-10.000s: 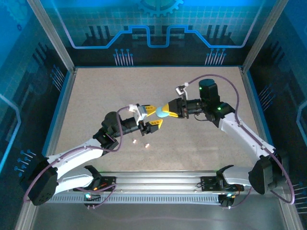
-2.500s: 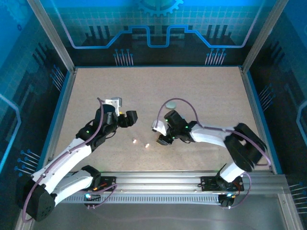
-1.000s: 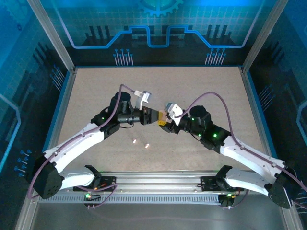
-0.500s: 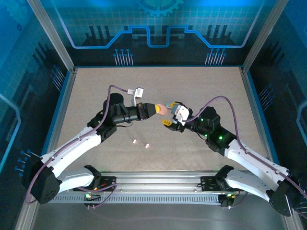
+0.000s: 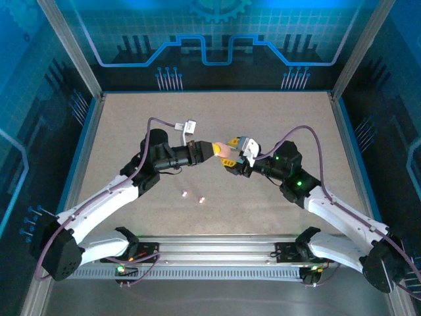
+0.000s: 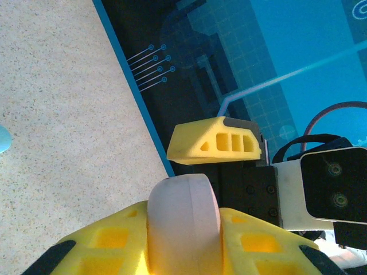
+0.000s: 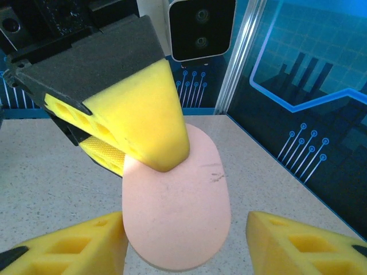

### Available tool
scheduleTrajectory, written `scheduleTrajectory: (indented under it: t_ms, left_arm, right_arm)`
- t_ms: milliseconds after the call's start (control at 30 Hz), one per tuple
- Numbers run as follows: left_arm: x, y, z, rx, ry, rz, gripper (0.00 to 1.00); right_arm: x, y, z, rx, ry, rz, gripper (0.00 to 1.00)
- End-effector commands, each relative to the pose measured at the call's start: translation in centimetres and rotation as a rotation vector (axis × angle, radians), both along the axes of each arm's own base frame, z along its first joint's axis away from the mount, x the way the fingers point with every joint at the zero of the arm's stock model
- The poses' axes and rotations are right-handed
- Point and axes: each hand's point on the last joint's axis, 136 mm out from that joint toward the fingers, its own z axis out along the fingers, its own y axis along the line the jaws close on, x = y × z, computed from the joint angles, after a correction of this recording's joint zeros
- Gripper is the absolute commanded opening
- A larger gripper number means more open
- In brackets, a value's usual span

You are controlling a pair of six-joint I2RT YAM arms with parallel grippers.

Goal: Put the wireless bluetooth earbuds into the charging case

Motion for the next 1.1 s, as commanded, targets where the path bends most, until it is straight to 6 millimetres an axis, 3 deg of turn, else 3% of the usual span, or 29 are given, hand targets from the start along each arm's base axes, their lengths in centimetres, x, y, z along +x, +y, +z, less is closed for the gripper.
scheduleTrajectory:
  t_ms: [0,167,400,500,567,767,833,867,933,1067]
  left_arm:
    - [-1.1,0.0,1.8,-0.043,-0.051,-0.046,0.21]
    - [-1.2,-0.1,1.7,-0.042,-0.05,-0.053,0.21]
    - [-1.4,-0.2,1.9,-0.049,-0.058,-0.071,0.26]
    - [-1.5,-0.2,2.1,-0.046,-0.088,-0.074,0.35]
    - [-1.7,0.1,2.4,-0.023,-0.142,-0.071,0.47]
    - [-3.4,1.5,2.9,0.135,-0.562,-0.085,0.67]
    - [-4.3,1.9,2.7,0.197,-0.752,-0.1,0.69]
    - [-4.7,2.2,2.7,0.23,-0.846,-0.102,0.7]
    - [-5.0,2.5,2.0,0.289,-0.959,-0.115,0.68]
    - [-5.8,2.4,1.7,0.333,-1.043,-0.17,0.68]
  right_arm:
    - [0.3,0.0,2.9,0.059,-0.054,0.011,0.56]
    - [0.2,0.1,3.4,0.075,-0.051,0.021,0.46]
    - [0.1,0.1,3.4,0.077,-0.038,0.025,0.42]
    - [-0.7,0.3,3.3,0.061,-0.013,0.079,0.4]
    - [-1.5,0.5,2.7,0.034,0.034,0.129,0.38]
    - [-3.4,0.5,2.4,0.031,0.197,0.283,0.37]
    - [-4.3,0.5,2.0,0.025,0.247,0.342,0.37]
    - [-4.5,0.5,3.0,0.029,0.247,0.364,0.37]
    - [-5.0,0.5,3.1,0.022,0.273,0.408,0.37]
    - [-5.5,0.6,3.4,0.01,0.302,0.454,0.37]
